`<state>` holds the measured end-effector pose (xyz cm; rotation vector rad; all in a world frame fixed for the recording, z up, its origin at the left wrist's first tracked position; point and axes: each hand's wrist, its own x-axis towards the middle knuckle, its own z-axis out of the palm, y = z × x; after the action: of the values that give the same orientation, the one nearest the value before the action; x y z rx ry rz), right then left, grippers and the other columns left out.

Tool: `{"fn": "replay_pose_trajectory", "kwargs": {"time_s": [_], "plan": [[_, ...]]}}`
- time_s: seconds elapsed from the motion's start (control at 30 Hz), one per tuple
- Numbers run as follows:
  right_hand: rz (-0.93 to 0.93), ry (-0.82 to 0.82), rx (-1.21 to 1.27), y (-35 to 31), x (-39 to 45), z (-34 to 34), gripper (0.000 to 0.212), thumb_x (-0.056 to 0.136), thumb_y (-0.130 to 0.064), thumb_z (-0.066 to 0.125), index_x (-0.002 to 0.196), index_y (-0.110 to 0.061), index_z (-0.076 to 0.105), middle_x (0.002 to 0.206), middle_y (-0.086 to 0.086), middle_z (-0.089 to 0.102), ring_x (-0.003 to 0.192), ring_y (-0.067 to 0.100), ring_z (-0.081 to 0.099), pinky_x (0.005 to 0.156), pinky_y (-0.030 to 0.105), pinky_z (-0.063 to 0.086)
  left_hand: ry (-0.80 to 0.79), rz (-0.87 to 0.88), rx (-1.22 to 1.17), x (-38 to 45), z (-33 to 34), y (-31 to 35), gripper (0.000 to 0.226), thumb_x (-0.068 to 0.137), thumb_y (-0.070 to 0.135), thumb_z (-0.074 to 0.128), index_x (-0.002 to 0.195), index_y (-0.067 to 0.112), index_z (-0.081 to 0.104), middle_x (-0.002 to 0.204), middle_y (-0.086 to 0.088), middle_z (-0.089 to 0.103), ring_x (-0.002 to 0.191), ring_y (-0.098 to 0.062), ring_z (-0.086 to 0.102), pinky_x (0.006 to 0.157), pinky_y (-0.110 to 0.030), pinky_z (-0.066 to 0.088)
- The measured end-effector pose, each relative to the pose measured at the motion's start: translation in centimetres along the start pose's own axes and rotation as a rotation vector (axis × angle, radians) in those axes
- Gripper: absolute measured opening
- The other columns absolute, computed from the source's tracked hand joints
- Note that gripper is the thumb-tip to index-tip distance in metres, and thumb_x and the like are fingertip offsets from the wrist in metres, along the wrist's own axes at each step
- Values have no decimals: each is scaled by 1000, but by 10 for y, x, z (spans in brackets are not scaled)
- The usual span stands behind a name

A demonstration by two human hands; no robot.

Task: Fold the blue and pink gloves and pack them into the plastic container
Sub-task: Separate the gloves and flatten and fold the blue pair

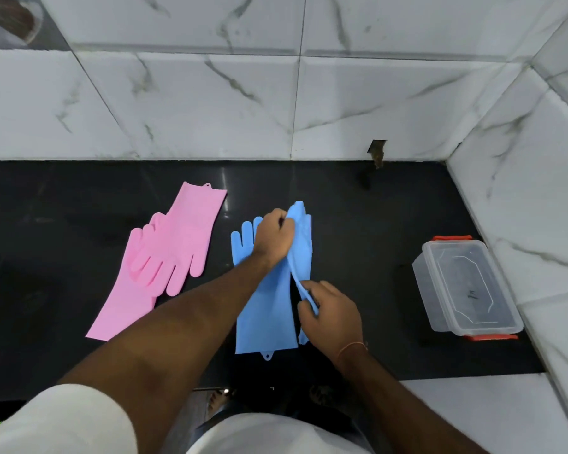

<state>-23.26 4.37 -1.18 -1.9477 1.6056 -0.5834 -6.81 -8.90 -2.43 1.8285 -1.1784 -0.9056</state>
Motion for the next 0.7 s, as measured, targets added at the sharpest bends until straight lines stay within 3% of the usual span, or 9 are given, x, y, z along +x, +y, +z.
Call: {"fn": "replay_pose_trajectory", "kwargs": {"time_s": [0.17, 0.27, 0.33, 0.43, 0.53, 0.7], "plan": [[-211, -60, -222, -40, 0, 31, 38, 93, -28, 62, 128, -23, 75, 95, -1, 71, 79, 25, 70, 61, 34, 53, -28, -115, 35, 6, -70, -49, 20, 106, 25, 52, 105, 6, 60, 98, -5, 67, 89, -20, 61, 79, -38, 49], [-258, -190, -329, -56, 2, 49, 43, 105, -27, 51, 146, -22, 63, 112, 3, 72, 97, 29, 71, 75, 40, 56, -91, -158, 119, 6, -92, -75, 11, 107, 23, 54, 109, 13, 57, 97, 1, 63, 85, -13, 60, 67, -24, 42], [-267, -297, -421, -63, 4, 58, 46, 110, -28, 42, 155, -25, 52, 124, 2, 68, 110, 27, 67, 86, 40, 54, -114, -188, 136, 5, -98, -83, 9, 107, 23, 55, 109, 14, 55, 99, 0, 62, 83, -11, 59, 69, -25, 47], [-267, -371, -487, -68, 5, 64, 48, 111, -27, 39, 159, -24, 46, 133, 1, 64, 117, 26, 63, 93, 40, 54, -130, -220, 103, 4, -100, -87, 15, 106, 22, 55, 115, 9, 57, 105, -5, 63, 93, -20, 63, 81, -37, 56], [-270, -422, -527, -69, 7, 71, 49, 111, -28, 38, 160, -23, 44, 133, 3, 64, 118, 27, 62, 93, 41, 53, -128, -227, 85, 3, -100, -89, 20, 104, 20, 56, 119, 6, 59, 105, -4, 63, 92, -19, 60, 78, -31, 46], [-238, -526, -454, -65, 6, 79, 51, 108, -30, 45, 158, -21, 48, 129, 7, 67, 115, 29, 64, 90, 39, 51, -141, -241, 55, 6, -102, -92, 7, 103, 19, 54, 107, 13, 54, 101, -3, 62, 88, -16, 58, 72, -30, 44]]}}
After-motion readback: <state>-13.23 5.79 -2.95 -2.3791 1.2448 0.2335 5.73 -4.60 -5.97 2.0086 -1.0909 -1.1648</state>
